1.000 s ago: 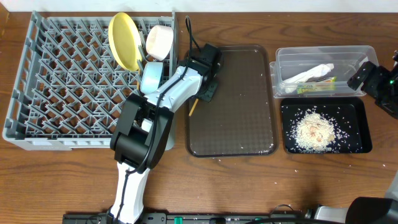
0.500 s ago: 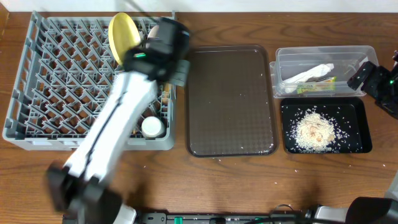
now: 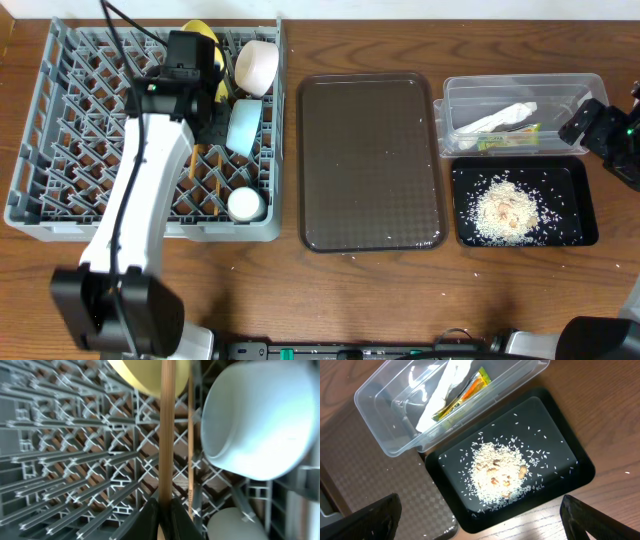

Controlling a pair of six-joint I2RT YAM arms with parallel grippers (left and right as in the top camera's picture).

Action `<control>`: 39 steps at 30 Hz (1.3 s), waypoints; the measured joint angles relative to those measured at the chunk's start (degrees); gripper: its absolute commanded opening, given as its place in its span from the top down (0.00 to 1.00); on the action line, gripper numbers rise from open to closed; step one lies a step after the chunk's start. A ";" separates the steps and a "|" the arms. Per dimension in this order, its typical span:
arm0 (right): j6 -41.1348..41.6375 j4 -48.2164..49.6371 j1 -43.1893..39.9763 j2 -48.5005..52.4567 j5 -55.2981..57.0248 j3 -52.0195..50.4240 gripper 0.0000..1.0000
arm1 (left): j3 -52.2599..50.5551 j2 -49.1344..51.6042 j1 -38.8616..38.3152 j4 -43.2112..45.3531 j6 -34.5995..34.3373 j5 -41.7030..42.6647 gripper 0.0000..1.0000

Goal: Sort waste into correct bins and load items into the dishwasher
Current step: 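Carry the second chopstick with the left gripper into the rack, then release the chopstick in the rack and lift the left gripper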

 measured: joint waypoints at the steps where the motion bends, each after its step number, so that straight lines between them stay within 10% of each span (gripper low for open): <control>1: 0.02 0.00 0.00 0.00 0.00 0.00 0.01 | -0.20 1.29 0.35 0.00 0.15 -0.07 0.91; 8: 0.02 0.00 0.00 0.00 -0.02 0.00 0.01 | -0.37 7.52 1.36 0.04 1.14 -0.13 0.56; 34: 0.02 -0.02 0.00 0.00 -0.02 0.00 0.01 | -0.37 -15.82 1.40 -6.62 -9.16 7.50 0.51; 39: 0.00 0.00 0.00 0.00 -0.02 0.00 0.01 | -0.37 -21.18 1.40 -8.17 -14.14 11.96 0.28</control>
